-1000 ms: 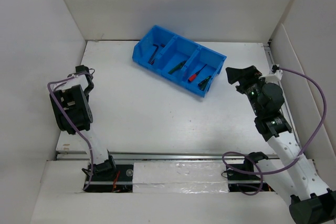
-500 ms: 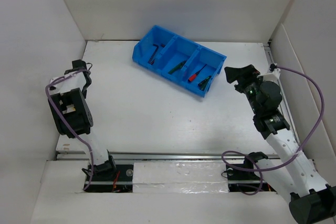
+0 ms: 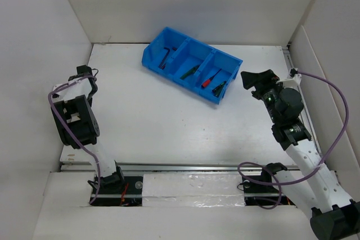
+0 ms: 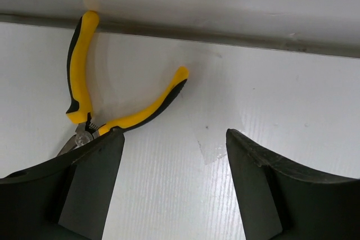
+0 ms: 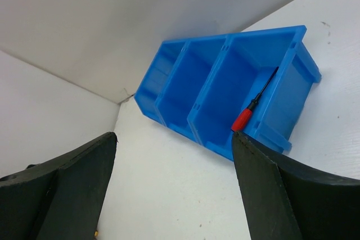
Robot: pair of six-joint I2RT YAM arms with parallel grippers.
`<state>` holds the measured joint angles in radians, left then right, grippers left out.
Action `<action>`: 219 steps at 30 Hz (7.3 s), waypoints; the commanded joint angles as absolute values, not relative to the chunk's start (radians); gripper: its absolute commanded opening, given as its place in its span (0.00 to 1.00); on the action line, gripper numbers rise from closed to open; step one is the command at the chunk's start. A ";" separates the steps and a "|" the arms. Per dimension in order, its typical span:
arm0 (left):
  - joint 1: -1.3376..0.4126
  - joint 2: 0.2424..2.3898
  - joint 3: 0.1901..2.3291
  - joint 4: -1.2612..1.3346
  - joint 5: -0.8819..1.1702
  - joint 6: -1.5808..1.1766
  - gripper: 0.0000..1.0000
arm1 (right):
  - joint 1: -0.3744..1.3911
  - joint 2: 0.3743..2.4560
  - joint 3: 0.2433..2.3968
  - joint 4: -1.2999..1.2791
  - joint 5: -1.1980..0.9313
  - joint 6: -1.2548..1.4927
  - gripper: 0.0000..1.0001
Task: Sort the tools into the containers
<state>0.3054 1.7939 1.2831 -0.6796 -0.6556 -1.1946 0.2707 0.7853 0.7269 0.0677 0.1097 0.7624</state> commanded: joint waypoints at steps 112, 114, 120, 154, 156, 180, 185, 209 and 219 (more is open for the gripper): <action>-0.572 2.218 2.054 -0.325 -0.710 -1.760 0.00 | 0.272 0.818 0.770 0.115 0.318 0.715 0.87; -0.581 2.226 2.052 -0.321 -0.715 -1.767 0.00 | 0.272 0.815 0.769 0.115 0.314 0.715 0.87; -0.581 2.246 2.007 -0.238 -0.706 -1.779 0.00 | 0.272 0.807 0.764 0.117 0.324 0.713 0.87; -0.620 2.048 1.752 0.269 -0.678 -1.265 0.49 | 0.272 0.785 0.742 0.127 0.299 0.709 0.87; -0.620 2.000 1.726 0.340 -0.625 -1.000 0.49 | 0.272 0.778 0.739 0.127 0.296 0.710 0.87; -0.442 2.127 2.018 0.003 0.300 -0.169 0.40 | 0.272 0.727 0.733 0.115 0.226 0.724 0.87; -0.442 2.165 2.080 -0.055 0.387 -0.130 0.25 | 0.272 0.715 0.730 0.107 0.230 0.727 0.87; -0.414 2.388 2.072 -0.092 0.147 -0.133 0.19 | 0.272 0.732 0.721 0.127 0.216 0.727 0.87; -0.414 2.404 2.056 -0.048 0.133 -0.149 0.22 | 0.272 0.739 0.718 0.132 0.216 0.726 0.86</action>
